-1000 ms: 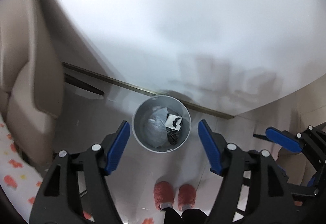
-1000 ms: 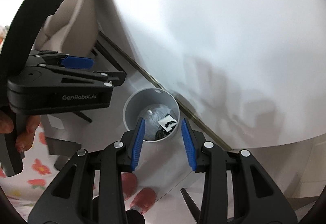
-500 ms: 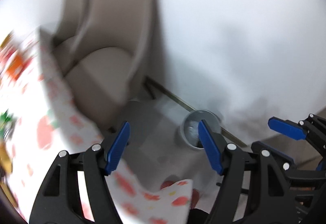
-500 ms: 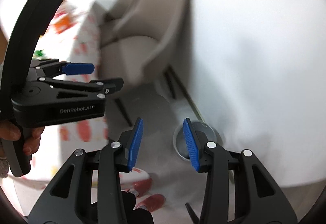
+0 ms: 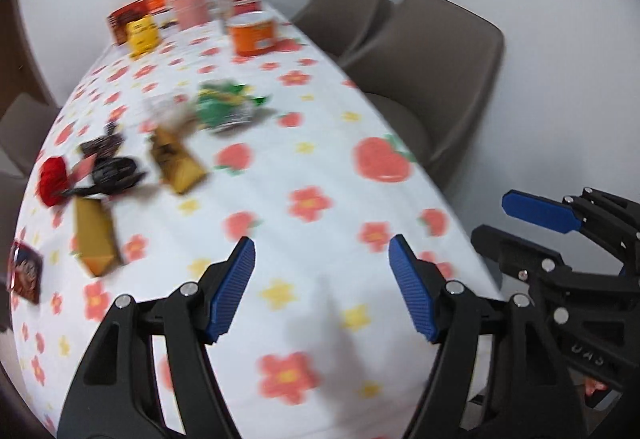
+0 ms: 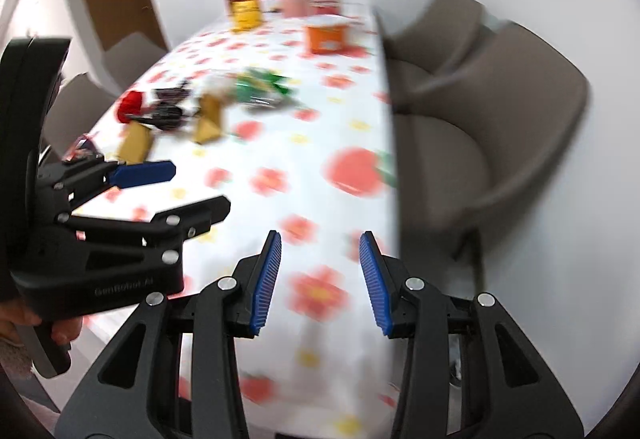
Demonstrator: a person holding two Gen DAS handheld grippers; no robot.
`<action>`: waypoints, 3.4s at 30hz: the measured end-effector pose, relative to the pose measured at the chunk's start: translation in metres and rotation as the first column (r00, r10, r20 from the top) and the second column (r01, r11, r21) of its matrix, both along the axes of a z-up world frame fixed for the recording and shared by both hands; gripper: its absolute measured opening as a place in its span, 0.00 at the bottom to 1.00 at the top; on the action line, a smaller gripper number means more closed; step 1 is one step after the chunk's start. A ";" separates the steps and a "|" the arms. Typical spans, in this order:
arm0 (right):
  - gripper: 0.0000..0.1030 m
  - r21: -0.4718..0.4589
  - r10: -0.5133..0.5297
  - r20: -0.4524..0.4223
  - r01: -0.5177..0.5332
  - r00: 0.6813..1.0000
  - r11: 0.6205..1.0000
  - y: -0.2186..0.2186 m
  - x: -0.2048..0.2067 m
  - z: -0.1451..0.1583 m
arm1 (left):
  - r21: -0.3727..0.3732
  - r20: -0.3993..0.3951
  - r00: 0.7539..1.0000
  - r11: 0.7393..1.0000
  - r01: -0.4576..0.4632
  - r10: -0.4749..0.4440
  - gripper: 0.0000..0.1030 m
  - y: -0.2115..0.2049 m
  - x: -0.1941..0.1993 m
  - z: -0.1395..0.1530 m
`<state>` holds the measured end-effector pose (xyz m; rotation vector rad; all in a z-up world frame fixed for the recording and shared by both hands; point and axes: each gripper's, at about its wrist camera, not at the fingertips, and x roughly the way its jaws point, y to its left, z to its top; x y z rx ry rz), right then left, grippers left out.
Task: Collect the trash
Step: 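Swing both tools back over the table toward the drink can and gold box, then grasp the red drink can with the left tool while the right tool grasps the gold box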
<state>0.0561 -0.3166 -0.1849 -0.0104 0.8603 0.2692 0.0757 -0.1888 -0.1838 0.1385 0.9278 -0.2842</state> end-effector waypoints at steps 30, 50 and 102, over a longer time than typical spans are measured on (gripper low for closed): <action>0.38 -0.022 0.399 -0.003 -0.399 0.917 0.917 0.340 0.079 0.025 | 0.005 0.029 0.888 0.888 -0.460 0.459 0.68 0.398 0.002 0.034; 0.41 -0.126 0.148 -0.114 -0.162 0.982 0.979 0.349 0.128 -0.071 | 0.089 -0.080 0.963 0.964 -0.250 0.257 0.68 0.440 0.072 -0.053; 0.51 -0.034 -0.294 -0.045 0.293 0.955 0.955 0.164 -0.002 -0.017 | -0.051 -0.066 0.950 0.952 0.303 -0.306 0.64 0.199 0.033 -0.003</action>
